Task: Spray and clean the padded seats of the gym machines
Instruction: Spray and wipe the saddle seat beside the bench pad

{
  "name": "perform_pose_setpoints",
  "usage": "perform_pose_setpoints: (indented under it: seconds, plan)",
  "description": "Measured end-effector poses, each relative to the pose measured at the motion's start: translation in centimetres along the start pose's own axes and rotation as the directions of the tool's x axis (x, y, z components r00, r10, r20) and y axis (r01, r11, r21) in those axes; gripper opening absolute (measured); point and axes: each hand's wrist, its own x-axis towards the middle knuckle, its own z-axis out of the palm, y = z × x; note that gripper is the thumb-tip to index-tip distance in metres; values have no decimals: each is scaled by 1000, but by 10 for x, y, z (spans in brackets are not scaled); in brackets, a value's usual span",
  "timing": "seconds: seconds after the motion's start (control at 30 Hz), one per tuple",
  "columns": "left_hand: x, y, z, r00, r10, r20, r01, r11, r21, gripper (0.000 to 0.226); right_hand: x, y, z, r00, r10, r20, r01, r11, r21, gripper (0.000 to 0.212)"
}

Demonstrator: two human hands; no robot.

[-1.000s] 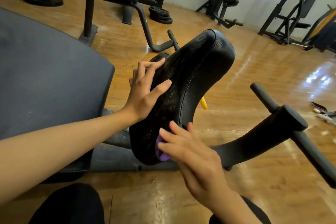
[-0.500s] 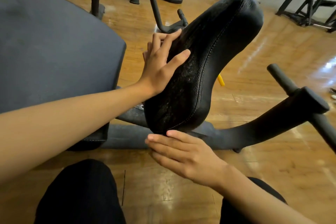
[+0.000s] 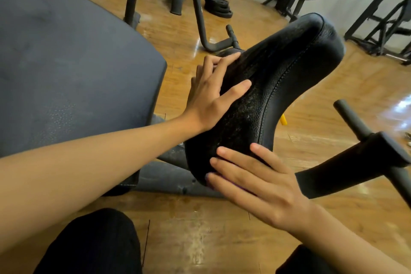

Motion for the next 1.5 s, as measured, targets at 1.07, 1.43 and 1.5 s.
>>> perform_pose_setpoints:
  seconds: [1.07,1.43,1.5]
  plan:
    - [0,-3,2,1000,8,4,-8,1000,-13,71,14,-7,-5,998,-3,67,2,1000,7,27]
    - [0,-7,1,1000,9,20,-7,998,-56,70,57,108,-4,767,379,-517,-505,855,-122,18]
    - [1,-7,1,1000,7,24,-6,998,-59,70,69,116,-6,684,405,-606,-562,822,-85,18]
